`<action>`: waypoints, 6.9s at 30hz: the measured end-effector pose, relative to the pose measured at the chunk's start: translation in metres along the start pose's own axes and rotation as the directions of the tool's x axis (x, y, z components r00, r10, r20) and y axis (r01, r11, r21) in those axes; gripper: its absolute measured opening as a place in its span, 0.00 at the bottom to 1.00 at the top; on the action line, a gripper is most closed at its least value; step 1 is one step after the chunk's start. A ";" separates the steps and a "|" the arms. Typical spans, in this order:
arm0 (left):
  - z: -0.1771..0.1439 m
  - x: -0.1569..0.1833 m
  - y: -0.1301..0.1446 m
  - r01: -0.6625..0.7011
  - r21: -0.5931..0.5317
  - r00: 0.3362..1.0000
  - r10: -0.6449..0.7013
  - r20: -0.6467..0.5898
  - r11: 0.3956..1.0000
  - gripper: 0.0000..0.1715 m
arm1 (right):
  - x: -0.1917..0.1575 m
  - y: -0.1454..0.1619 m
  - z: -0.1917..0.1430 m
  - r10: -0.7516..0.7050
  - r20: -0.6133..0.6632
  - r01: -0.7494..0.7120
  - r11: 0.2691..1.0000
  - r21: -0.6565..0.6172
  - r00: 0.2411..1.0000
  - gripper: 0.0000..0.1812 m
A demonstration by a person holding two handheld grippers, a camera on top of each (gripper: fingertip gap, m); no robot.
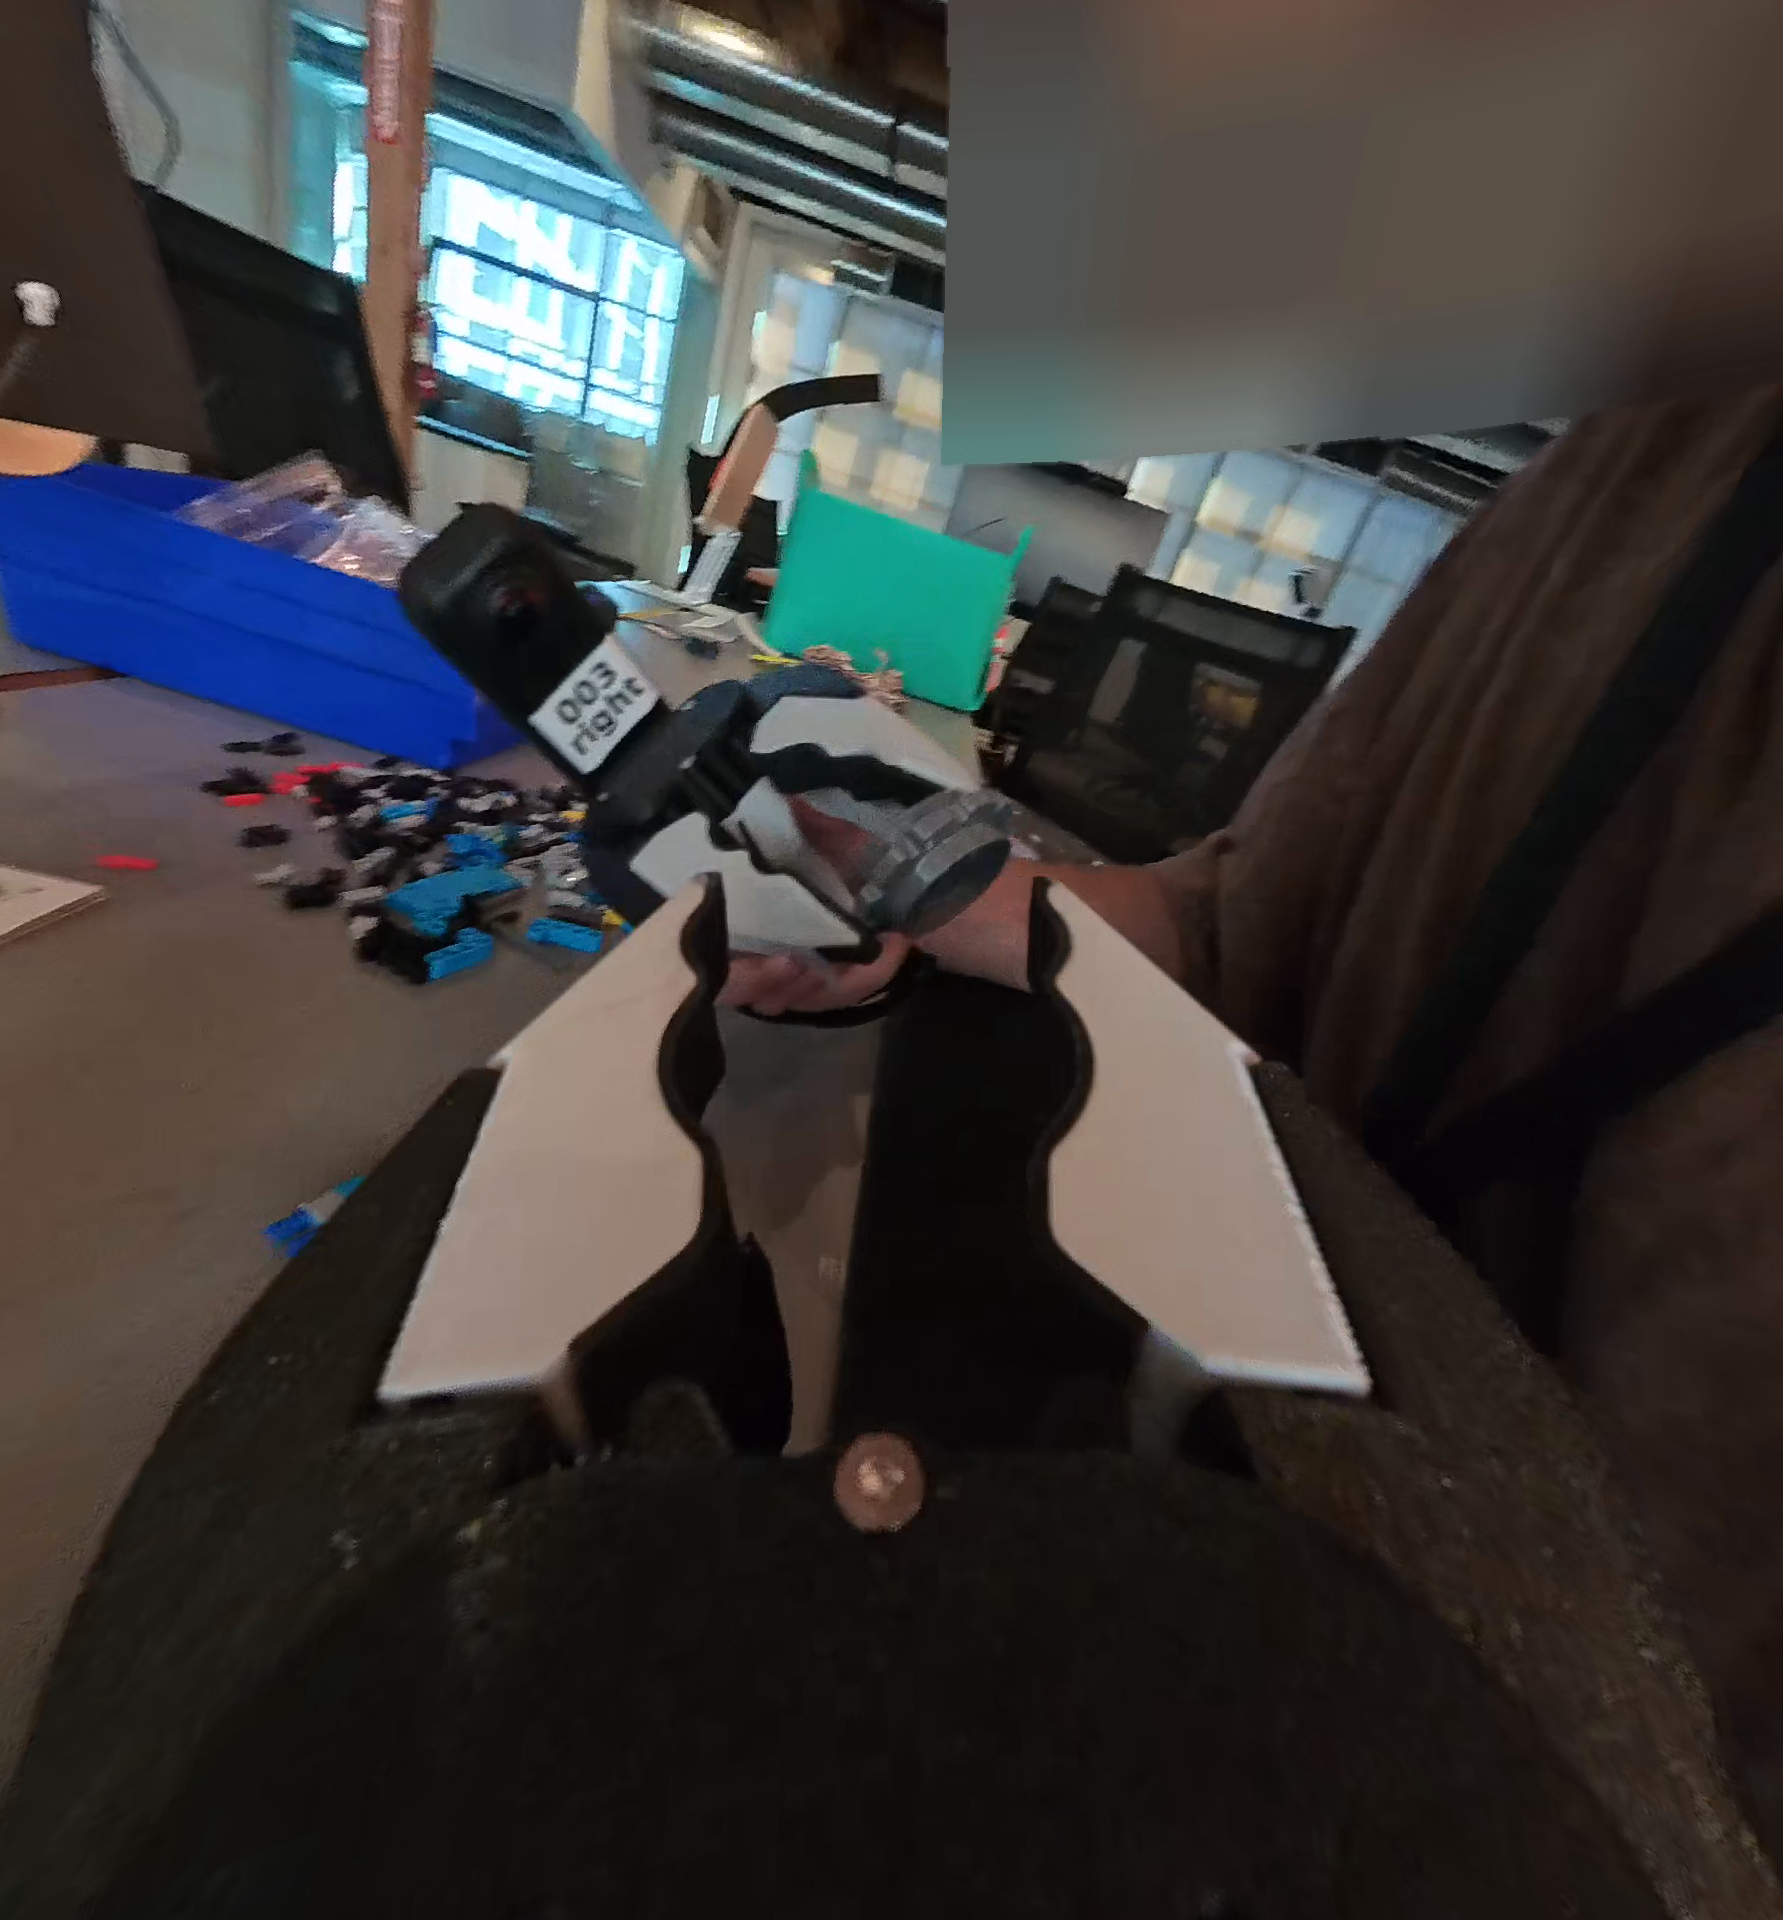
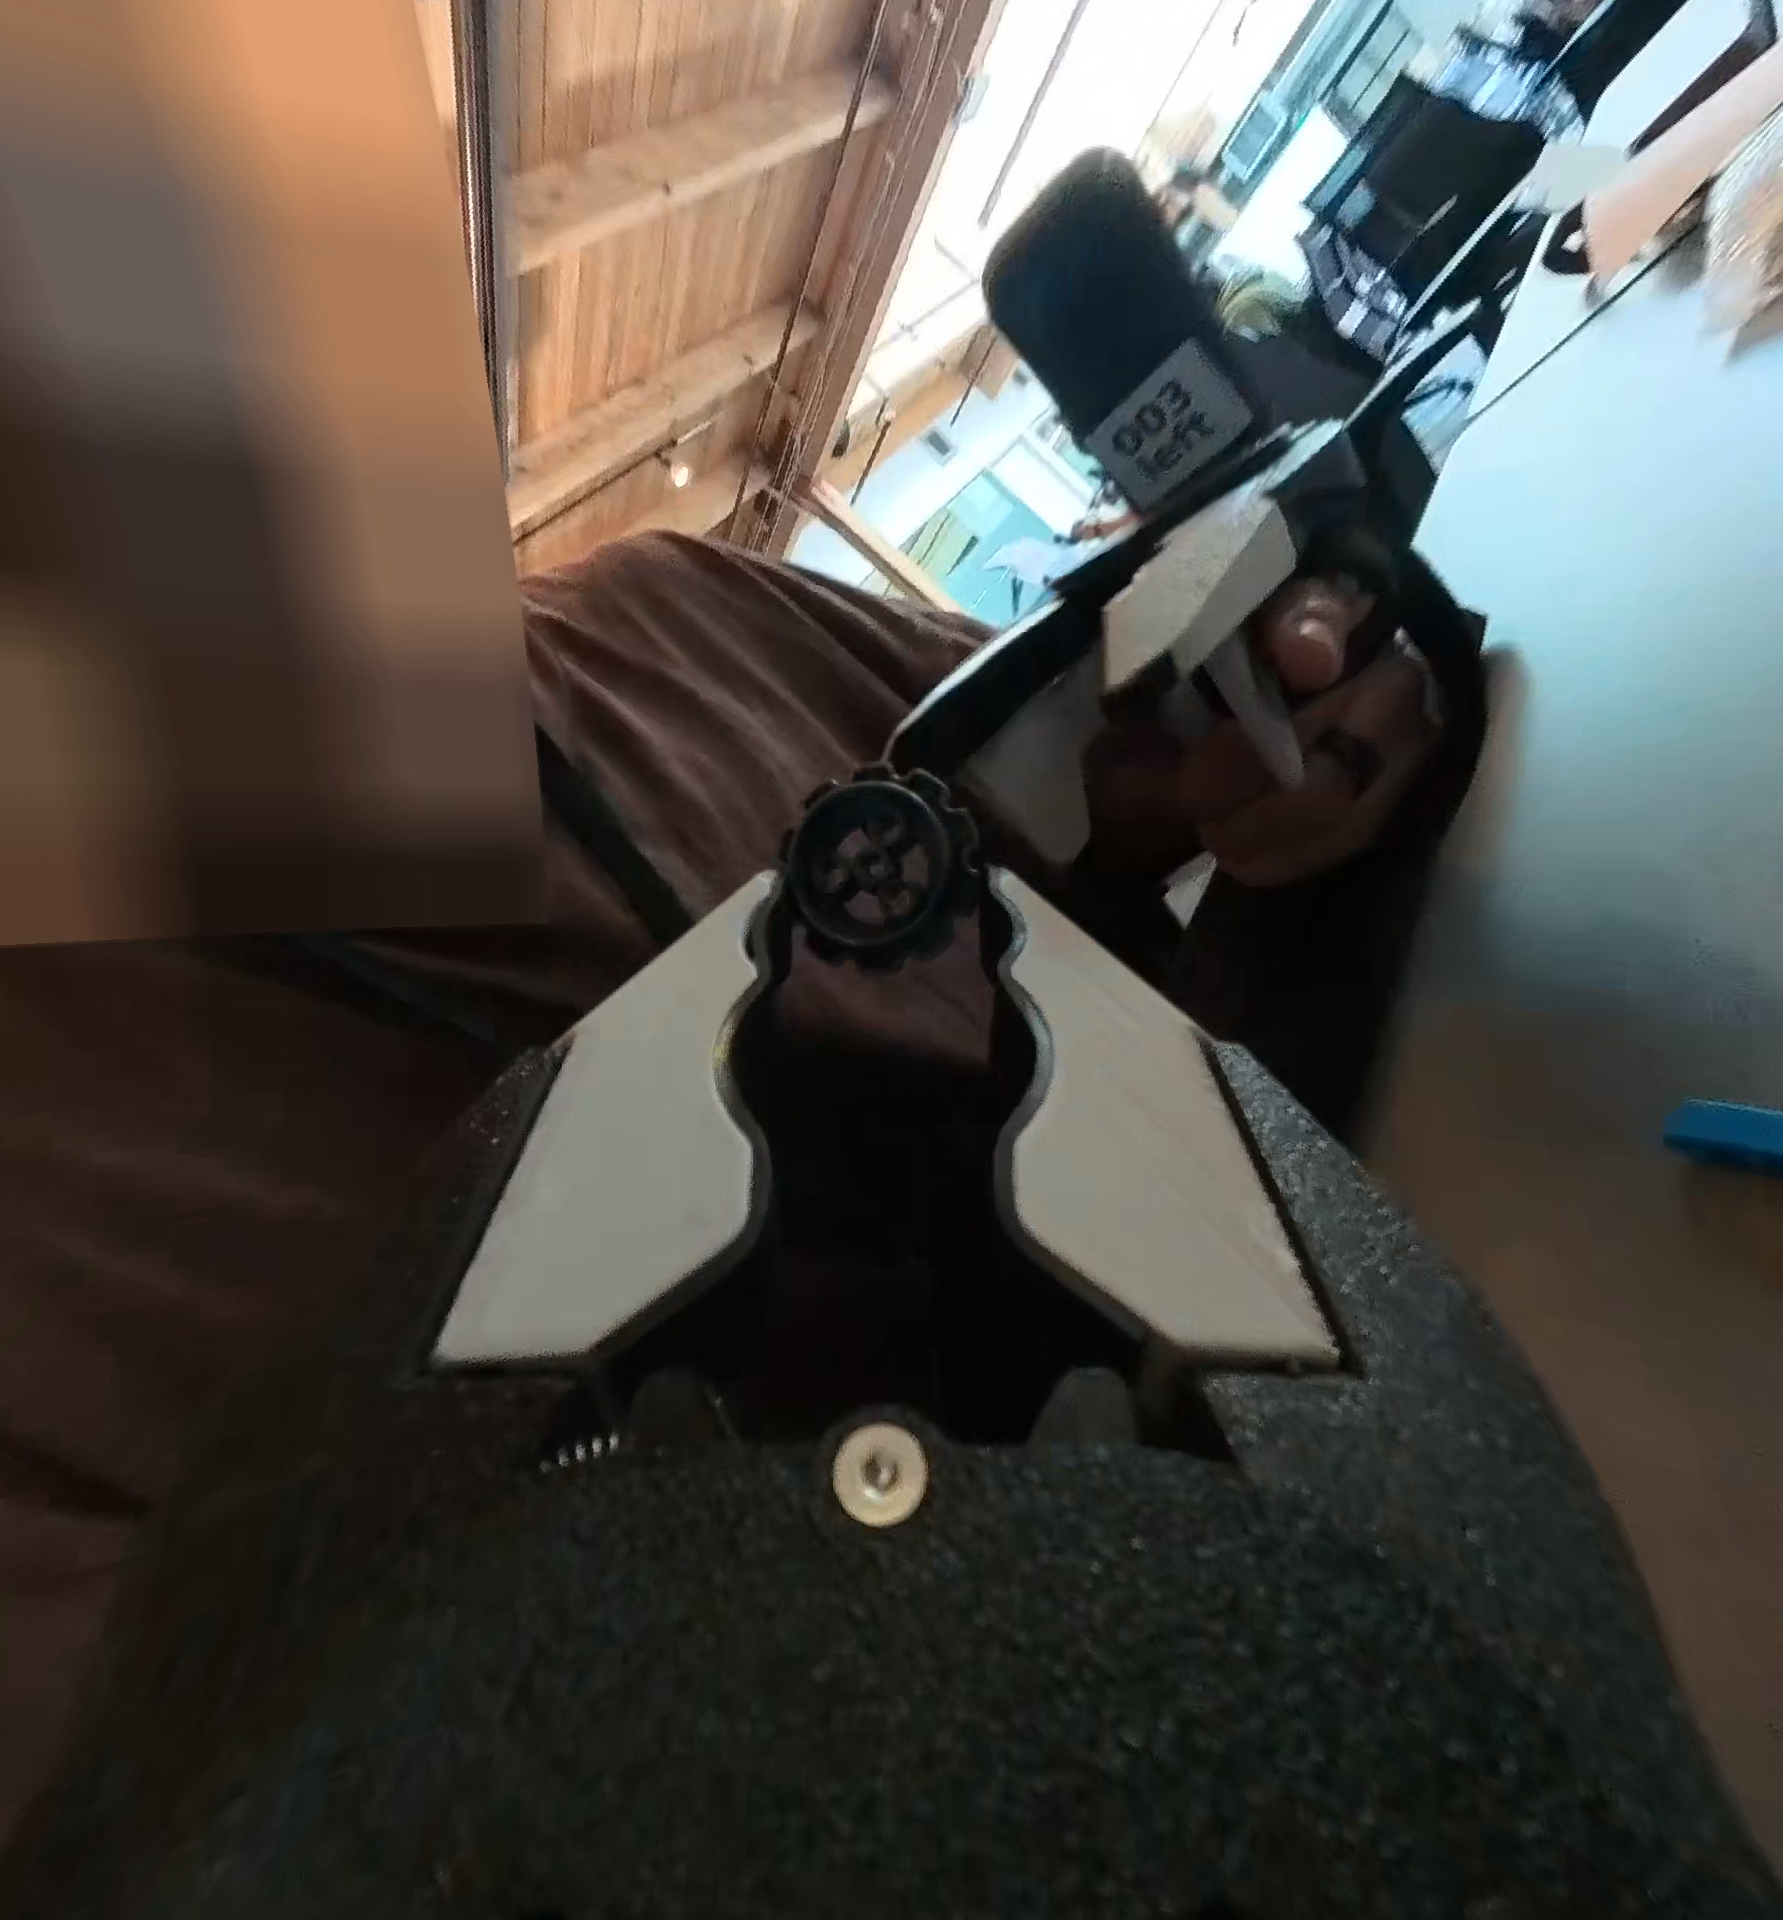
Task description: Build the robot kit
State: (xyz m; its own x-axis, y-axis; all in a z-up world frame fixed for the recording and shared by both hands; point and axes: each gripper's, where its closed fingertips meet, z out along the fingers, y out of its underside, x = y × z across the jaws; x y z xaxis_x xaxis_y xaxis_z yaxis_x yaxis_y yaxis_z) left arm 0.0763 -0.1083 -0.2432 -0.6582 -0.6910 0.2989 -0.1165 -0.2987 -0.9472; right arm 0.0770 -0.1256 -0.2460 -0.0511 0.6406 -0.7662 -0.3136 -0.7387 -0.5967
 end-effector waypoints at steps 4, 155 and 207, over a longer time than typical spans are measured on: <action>-0.002 0.017 0.003 -0.026 -0.008 0.995 0.025 -0.097 1.000 0.30 | 0.003 0.013 0.006 0.052 0.017 -0.050 0.997 -0.066 0.999 0.20; 0.026 -0.086 0.051 0.207 -0.293 0.859 -0.031 0.511 0.934 0.04 | 0.024 -0.032 -0.078 -0.483 -0.875 0.632 0.692 -0.349 0.045 0.03; 0.024 -0.082 0.032 0.414 0.097 0.820 -0.417 0.392 0.905 0.03 | 0.036 -0.026 -0.058 -0.498 -0.817 0.591 0.579 -0.562 -0.290 0.03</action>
State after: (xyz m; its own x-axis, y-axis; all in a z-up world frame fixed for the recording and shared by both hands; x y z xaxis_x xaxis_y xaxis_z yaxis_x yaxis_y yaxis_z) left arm 0.1447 -0.0772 -0.2955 -0.1998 -0.6997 0.6859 -0.3062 -0.6204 -0.7221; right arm 0.1379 -0.0957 -0.2720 0.9460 0.0109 0.3241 0.3213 -0.1674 -0.9321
